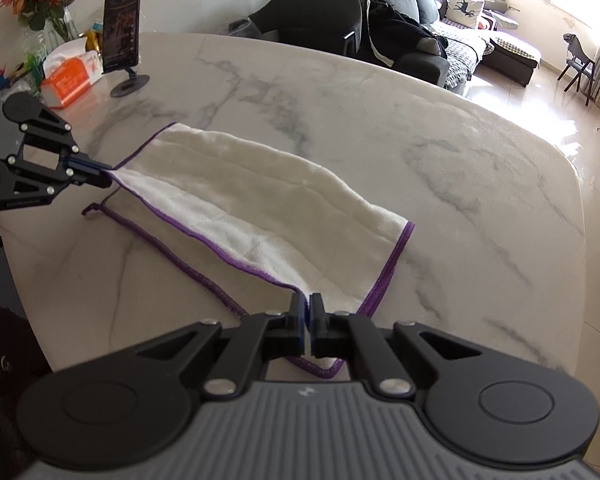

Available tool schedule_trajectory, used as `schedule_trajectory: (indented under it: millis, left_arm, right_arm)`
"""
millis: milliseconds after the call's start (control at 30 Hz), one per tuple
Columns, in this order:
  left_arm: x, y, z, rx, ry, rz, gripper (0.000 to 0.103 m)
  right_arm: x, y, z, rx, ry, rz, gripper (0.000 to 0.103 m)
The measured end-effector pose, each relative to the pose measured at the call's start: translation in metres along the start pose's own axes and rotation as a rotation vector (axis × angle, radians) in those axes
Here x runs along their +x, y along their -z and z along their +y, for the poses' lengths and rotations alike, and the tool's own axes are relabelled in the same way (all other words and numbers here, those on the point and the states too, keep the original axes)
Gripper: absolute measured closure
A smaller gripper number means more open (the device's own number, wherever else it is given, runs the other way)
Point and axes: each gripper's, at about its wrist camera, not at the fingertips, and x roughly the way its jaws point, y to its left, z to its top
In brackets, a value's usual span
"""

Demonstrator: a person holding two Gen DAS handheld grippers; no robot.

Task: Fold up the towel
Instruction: 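Hold the folded edge with the left gripper while the right gripper pulls the other end taut, then open both grippers and move them to the folded towel's end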

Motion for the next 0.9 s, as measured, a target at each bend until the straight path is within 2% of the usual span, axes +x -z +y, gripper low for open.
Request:
schedule_trajectory:
  millis: [733, 833, 867, 900]
  left_arm:
    - [0.008, 0.01, -0.01, 0.019, 0.053, 0.03, 0.099]
    - [0.008, 0.011, -0.012, 0.048, 0.065, 0.033, 0.087]
    - [0.007, 0.011, -0.013, 0.058, 0.064, 0.035, 0.069]
    - [0.006, 0.01, -0.013, 0.06, 0.056, 0.036, 0.049]
  right_arm:
    - [0.009, 0.022, 0.0, 0.023, -0.027, 0.047, 0.099]
    - [0.009, 0.023, 0.001, 0.017, -0.036, 0.049, 0.091]
    - [0.008, 0.022, 0.001, 0.02, -0.041, 0.05, 0.08]
    - [0.007, 0.021, 0.001, 0.02, -0.042, 0.048, 0.073]
